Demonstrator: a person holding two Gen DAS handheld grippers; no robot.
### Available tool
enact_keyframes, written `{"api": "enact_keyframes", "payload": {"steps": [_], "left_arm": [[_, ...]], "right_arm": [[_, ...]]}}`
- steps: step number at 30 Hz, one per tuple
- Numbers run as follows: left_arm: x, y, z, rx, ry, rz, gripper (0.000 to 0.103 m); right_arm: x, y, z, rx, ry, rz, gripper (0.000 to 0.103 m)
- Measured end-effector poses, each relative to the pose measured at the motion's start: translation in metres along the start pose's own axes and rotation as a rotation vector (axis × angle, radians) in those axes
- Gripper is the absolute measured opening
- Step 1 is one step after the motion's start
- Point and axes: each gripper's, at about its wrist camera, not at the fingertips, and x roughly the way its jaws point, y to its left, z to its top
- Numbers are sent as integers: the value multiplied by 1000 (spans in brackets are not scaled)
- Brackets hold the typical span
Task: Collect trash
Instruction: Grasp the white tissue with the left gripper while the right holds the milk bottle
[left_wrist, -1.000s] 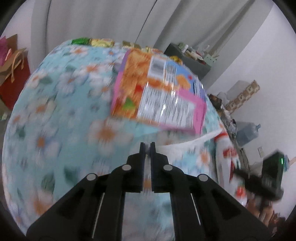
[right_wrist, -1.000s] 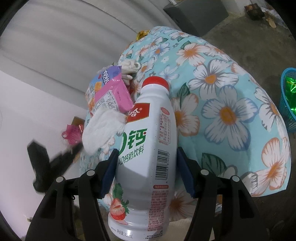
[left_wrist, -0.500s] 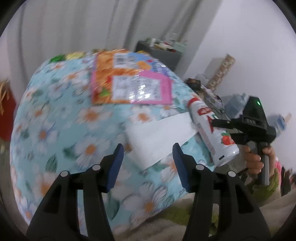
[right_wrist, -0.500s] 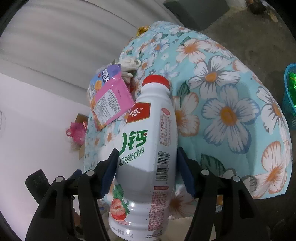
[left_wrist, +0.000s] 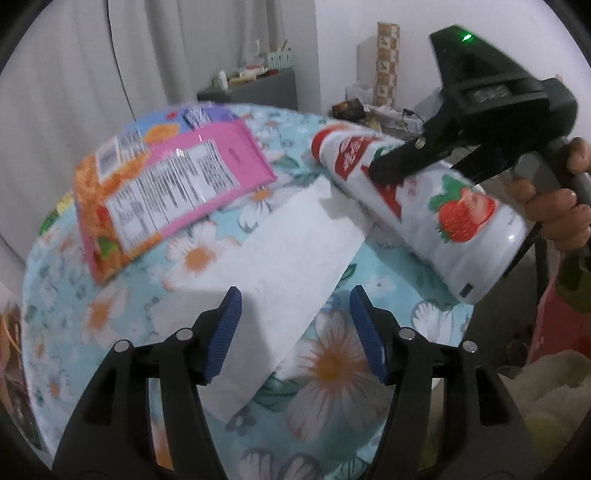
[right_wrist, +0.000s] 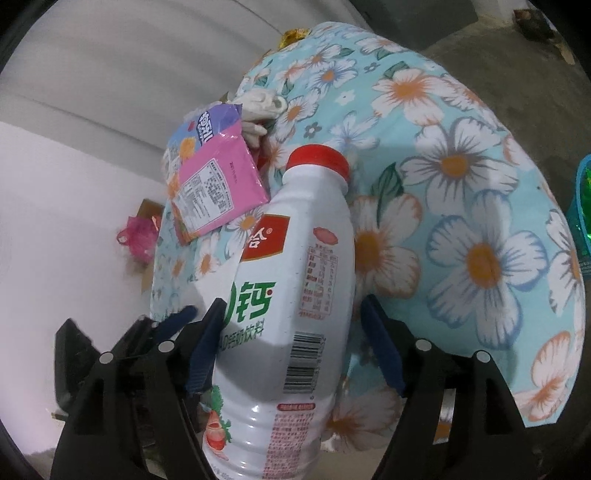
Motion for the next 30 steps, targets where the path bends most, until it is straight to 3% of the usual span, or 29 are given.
{"api": "enact_keyframes", "payload": {"steps": [3,7,10,15,20,30], "left_arm": [[6,2,-3,-17,7,-15,57],[9,9,-4,-66,9,-43,57],[12,18,0,-130,14,-47,48],[23,38,6,-234,36,-42,20],[25,52,4,-323,32,-42,6],[4,74,2,-455,-1,-21,3]], "right_arm": [[-4,-5,0,19,6,48,62],[-20,-20,-5,65,0,61,62],[-31,-26,-8,76,-19,43,62],[-31,-26,-7,75,-10,26,62],[-18,-23,-8,82,-1,25,68],[-21,-24,-14,138,-53,47,66]]}}
